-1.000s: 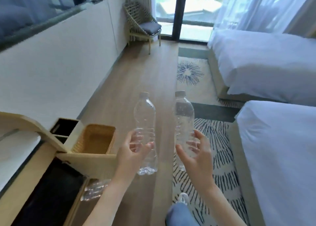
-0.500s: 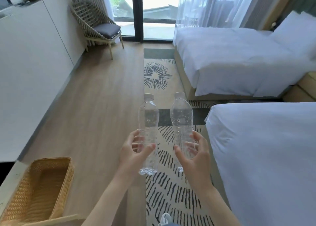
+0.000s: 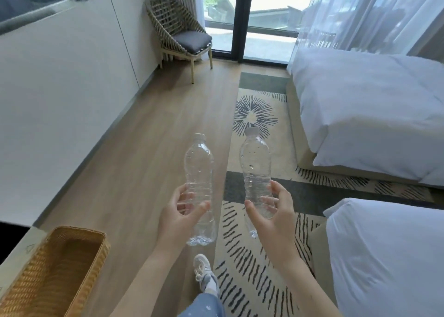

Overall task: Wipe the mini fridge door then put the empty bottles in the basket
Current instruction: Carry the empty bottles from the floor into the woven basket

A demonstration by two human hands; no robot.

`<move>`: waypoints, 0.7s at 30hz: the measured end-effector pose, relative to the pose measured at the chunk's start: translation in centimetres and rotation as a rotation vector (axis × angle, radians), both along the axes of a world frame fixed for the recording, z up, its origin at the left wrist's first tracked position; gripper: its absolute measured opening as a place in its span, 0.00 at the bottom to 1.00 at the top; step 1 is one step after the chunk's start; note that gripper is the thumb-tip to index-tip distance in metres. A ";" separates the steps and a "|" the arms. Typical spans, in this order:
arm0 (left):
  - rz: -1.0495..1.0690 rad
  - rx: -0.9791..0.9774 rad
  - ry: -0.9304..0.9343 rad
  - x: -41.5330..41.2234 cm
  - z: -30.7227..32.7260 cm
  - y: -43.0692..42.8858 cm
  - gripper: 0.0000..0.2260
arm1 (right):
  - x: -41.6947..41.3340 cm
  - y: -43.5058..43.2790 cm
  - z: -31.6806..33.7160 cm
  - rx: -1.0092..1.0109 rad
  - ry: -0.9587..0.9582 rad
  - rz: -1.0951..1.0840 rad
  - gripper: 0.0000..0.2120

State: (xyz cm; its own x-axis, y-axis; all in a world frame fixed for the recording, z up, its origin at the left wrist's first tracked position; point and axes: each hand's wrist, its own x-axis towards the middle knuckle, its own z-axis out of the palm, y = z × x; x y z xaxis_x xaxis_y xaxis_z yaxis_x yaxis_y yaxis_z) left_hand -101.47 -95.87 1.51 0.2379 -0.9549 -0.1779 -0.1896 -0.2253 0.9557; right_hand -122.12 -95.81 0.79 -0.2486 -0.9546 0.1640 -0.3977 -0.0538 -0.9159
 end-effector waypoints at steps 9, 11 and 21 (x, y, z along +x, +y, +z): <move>0.139 -0.108 0.006 9.4 3.5 -18.9 0.31 | 9.3 -21.8 3.4 -0.107 0.009 0.155 0.33; 0.189 -0.107 -0.003 11.7 4.1 -21.5 0.32 | 11.9 -25.6 3.7 -0.103 0.007 0.219 0.33; 0.653 -0.006 0.016 22.4 0.9 -29.0 0.21 | 27.6 -41.7 1.1 -0.010 -0.017 0.639 0.29</move>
